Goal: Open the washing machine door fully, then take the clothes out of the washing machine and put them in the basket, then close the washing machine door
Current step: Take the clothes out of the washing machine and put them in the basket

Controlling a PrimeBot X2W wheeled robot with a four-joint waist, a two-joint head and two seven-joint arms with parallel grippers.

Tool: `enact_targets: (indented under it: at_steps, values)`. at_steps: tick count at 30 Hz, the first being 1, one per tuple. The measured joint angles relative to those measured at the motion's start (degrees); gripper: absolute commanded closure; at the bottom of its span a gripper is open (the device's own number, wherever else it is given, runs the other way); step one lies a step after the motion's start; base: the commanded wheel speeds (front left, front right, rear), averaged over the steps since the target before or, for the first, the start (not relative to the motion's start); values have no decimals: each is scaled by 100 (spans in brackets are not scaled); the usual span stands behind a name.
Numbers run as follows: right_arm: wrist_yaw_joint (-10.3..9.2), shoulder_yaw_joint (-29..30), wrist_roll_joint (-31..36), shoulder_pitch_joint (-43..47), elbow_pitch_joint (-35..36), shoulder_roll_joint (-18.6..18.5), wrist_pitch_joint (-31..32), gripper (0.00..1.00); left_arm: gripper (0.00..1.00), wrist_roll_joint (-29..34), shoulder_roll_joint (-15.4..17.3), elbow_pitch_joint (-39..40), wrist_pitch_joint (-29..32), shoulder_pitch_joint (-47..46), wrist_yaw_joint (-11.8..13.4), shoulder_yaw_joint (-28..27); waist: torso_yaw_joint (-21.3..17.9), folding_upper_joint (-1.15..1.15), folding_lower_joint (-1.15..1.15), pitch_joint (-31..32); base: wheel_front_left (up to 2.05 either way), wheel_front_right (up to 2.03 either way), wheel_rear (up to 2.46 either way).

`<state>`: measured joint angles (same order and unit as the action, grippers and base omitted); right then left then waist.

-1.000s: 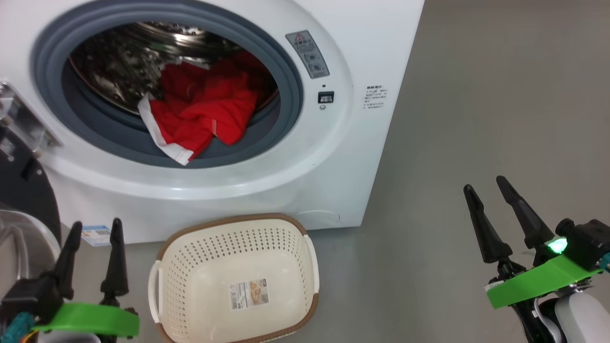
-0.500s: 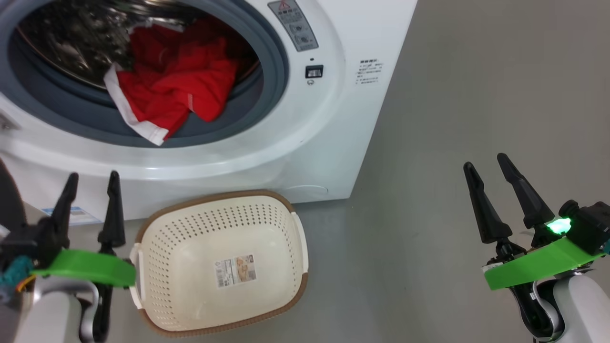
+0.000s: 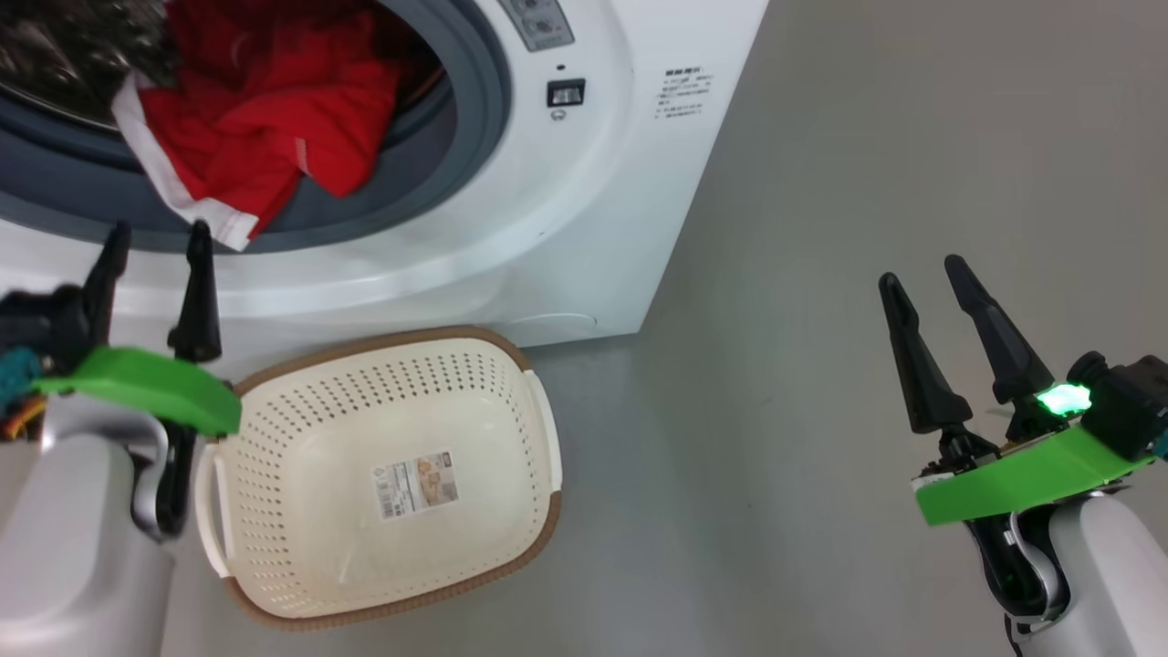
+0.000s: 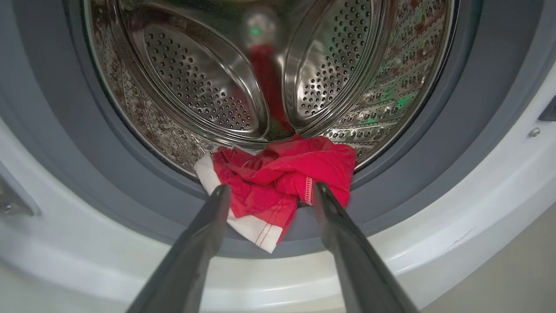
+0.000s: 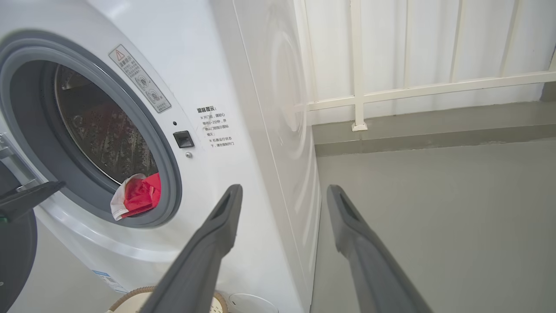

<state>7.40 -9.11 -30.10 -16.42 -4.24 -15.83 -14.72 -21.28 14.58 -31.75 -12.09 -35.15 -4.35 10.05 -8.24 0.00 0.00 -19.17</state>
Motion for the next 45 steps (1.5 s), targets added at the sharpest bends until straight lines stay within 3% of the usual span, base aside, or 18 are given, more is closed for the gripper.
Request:
enact_targets:
  at_steps: [25,45]
  values:
    - [0,-201,132,-496,143,409,-1,0,0,-220,-23,-2103,557,-2783,-241,279,-557,0,0,-1020,0,0,0]
    - [0,-250,132,-608,140,615,-1,0,0,-432,-19,-3783,1551,-3858,-247,414,-947,0,0,-1340,0,0,0]
